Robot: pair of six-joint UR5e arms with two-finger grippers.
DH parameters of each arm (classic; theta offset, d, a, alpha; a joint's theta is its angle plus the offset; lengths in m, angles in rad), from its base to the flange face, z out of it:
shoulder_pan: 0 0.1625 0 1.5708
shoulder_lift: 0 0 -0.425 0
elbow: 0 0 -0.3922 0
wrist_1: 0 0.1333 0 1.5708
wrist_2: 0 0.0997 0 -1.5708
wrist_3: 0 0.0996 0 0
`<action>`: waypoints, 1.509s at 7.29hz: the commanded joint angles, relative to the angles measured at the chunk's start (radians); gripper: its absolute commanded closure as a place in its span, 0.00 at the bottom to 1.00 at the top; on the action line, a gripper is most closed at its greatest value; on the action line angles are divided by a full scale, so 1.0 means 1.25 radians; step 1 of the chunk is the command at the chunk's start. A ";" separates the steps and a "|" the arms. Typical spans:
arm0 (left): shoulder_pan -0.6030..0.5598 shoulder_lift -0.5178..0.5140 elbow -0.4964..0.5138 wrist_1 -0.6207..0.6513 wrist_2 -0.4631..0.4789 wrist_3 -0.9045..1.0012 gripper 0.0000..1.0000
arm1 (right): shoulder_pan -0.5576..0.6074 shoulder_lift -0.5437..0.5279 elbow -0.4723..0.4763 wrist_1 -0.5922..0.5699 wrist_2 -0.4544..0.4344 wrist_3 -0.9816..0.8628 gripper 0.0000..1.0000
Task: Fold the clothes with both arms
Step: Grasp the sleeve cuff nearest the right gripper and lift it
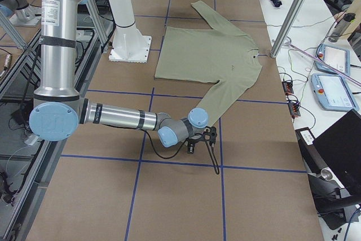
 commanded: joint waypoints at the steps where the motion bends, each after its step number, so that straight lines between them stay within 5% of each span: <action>1: 0.000 0.001 0.001 0.000 0.001 0.003 0.00 | 0.000 0.007 -0.014 0.001 -0.003 -0.001 0.51; 3: 0.000 0.001 0.001 0.000 0.004 0.006 0.00 | 0.000 0.017 -0.014 0.001 -0.003 0.000 1.00; 6: 0.000 0.002 0.000 0.000 0.004 0.007 0.00 | 0.011 0.019 0.013 0.001 0.014 0.004 1.00; 8: 0.000 0.002 -0.006 0.000 0.002 0.007 0.00 | 0.028 0.018 0.155 -0.008 0.080 0.138 1.00; 11: 0.000 0.002 -0.009 -0.001 0.002 0.007 0.00 | -0.070 0.275 0.195 -0.010 0.059 0.583 1.00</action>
